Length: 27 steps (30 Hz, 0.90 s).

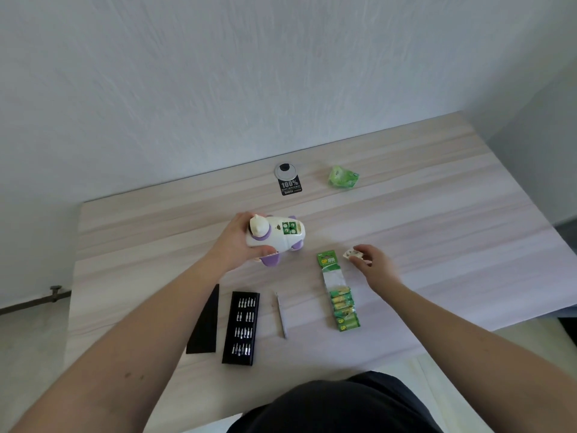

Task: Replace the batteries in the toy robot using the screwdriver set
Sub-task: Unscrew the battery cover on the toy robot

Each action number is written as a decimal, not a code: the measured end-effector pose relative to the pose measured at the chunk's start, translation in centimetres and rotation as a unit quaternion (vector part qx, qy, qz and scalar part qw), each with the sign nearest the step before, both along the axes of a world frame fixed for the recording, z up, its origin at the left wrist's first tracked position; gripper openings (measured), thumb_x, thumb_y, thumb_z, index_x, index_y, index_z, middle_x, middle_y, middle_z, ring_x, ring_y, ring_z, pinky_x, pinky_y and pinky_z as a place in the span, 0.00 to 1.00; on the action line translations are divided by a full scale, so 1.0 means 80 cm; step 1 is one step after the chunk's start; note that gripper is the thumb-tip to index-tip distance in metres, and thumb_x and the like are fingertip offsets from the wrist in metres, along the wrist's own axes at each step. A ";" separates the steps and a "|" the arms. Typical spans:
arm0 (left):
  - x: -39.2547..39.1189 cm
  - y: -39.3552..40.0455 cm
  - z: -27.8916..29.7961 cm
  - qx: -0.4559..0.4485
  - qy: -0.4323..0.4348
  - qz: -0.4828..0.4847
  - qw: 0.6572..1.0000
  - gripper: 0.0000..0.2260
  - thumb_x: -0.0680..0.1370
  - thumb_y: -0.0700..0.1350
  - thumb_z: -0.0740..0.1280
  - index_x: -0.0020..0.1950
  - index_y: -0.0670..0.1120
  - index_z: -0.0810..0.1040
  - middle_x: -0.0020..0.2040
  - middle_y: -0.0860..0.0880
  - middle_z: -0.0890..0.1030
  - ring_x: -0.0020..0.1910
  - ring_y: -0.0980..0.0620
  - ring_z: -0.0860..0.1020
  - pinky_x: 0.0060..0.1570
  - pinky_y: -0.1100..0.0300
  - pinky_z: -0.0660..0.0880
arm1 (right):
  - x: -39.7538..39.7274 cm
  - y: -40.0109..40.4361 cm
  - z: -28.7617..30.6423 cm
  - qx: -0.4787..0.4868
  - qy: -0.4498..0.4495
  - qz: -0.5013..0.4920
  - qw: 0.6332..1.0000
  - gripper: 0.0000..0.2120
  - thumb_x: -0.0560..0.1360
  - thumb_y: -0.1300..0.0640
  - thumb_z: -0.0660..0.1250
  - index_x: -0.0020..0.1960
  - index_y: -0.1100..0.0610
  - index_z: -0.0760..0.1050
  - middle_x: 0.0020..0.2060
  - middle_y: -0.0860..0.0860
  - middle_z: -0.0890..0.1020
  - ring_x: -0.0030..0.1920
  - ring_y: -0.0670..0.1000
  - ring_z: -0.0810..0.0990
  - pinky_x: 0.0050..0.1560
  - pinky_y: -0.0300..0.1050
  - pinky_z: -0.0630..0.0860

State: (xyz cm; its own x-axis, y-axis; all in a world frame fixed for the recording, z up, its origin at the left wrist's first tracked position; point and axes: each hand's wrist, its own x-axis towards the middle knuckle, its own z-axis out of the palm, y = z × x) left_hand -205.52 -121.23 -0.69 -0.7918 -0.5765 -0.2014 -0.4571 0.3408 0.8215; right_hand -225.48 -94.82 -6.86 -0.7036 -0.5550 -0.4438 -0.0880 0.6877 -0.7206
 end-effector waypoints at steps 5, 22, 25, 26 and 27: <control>0.000 0.005 0.001 0.017 -0.007 0.014 1.000 0.30 0.57 0.50 0.83 0.51 0.65 0.71 0.59 0.59 0.78 0.56 0.60 0.76 0.51 0.64 0.71 | -0.005 0.016 -0.009 0.009 0.039 0.047 0.998 0.14 0.77 0.56 0.68 0.62 0.53 0.75 0.54 0.51 0.79 0.48 0.50 0.79 0.47 0.42 0.72; -0.001 0.009 0.000 0.043 -0.009 0.031 0.999 0.32 0.62 0.40 0.83 0.62 0.47 0.74 0.61 0.55 0.80 0.58 0.57 0.79 0.52 0.63 0.73 | -0.006 0.036 -0.006 -0.014 0.093 0.076 0.993 0.19 0.77 0.52 0.67 0.67 0.51 0.69 0.56 0.47 0.73 0.52 0.46 0.75 0.50 0.43 0.74; -0.002 0.010 0.001 0.043 -0.007 0.024 0.999 0.32 0.62 0.41 0.83 0.62 0.47 0.74 0.60 0.56 0.80 0.56 0.59 0.79 0.51 0.64 0.73 | -0.002 0.025 0.013 -0.065 0.089 0.032 0.993 0.19 0.78 0.59 0.62 0.69 0.52 0.67 0.58 0.47 0.73 0.54 0.45 0.73 0.56 0.46 0.75; -0.002 0.009 0.000 0.041 -0.009 0.023 0.999 0.32 0.62 0.41 0.83 0.62 0.48 0.74 0.60 0.56 0.80 0.56 0.59 0.79 0.52 0.63 0.74 | 0.000 0.016 0.022 -0.079 0.086 0.025 0.993 0.20 0.79 0.60 0.60 0.69 0.51 0.66 0.58 0.47 0.73 0.55 0.45 0.73 0.57 0.46 0.75; -0.002 0.007 -0.001 0.040 -0.014 0.017 0.999 0.33 0.61 0.42 0.83 0.63 0.49 0.74 0.60 0.55 0.80 0.57 0.59 0.79 0.54 0.61 0.75 | 0.003 0.005 0.030 -0.092 0.083 0.023 0.992 0.19 0.79 0.61 0.60 0.69 0.51 0.67 0.58 0.47 0.74 0.55 0.45 0.74 0.58 0.47 0.75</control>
State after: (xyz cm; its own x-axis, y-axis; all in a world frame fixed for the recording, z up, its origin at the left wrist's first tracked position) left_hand -205.66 -120.70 -0.80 -0.7654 -0.5844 -0.2694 -0.4903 0.2585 0.8323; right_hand -225.23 -94.41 -4.44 -0.7310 -0.6489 -0.2112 -0.2442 0.5377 -0.8070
